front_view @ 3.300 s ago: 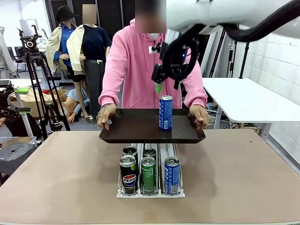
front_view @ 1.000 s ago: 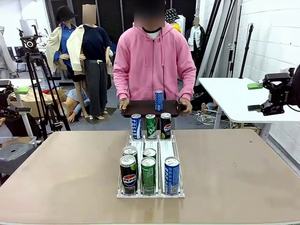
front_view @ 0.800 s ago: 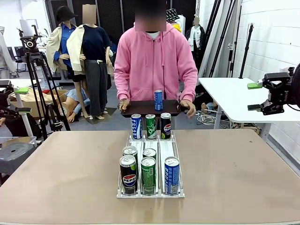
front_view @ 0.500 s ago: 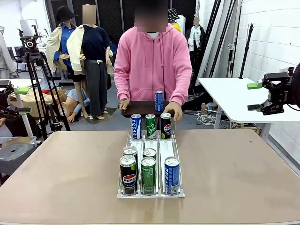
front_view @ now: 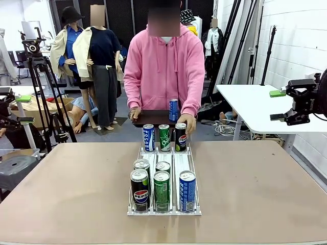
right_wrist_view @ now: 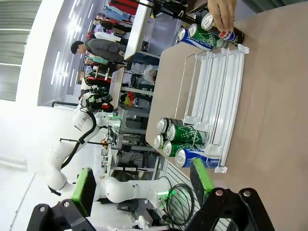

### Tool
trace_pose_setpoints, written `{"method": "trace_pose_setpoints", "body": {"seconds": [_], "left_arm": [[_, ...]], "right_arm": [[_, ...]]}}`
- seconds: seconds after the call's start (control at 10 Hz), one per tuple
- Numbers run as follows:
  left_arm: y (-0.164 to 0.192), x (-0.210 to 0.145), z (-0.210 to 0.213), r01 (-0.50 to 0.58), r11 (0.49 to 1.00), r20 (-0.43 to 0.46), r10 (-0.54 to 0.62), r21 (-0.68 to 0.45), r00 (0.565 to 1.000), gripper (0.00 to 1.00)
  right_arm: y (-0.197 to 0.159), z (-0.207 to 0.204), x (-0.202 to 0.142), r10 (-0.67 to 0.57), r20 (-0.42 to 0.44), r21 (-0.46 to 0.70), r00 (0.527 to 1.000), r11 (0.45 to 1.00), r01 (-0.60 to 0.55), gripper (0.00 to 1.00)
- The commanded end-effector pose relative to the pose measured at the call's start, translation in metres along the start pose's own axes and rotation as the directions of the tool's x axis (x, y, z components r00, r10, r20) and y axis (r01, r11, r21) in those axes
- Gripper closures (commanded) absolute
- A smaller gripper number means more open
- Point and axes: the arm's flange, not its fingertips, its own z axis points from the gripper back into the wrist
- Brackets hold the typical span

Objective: Retrieve and hand over the desired beverage to the person.
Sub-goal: Pick up another can of the same type that the person held from the Automatic Can Dispenser.

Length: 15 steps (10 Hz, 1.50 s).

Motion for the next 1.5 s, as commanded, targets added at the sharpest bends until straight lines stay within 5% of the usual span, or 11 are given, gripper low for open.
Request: {"method": "trace_pose_setpoints", "body": {"seconds": [0.0,1.4], "left_arm": [[-0.0015,-0.002,0.0008,0.003,1.0,-0.003,-0.003,-0.009,1.0,0.0],[-0.0015,-0.002,0.0008,0.003,1.0,-0.003,-0.003,-0.009,1.0,0.0]], "right_arm": [[0.0002,-0.0004,0.0013,0.001,-0.007,-0.008,1.0,1.0,-0.001,0.0],[0.0002,-0.0004,0.0013,0.001,-0.007,-0.008,1.0,1.0,-0.001,0.0]]}}
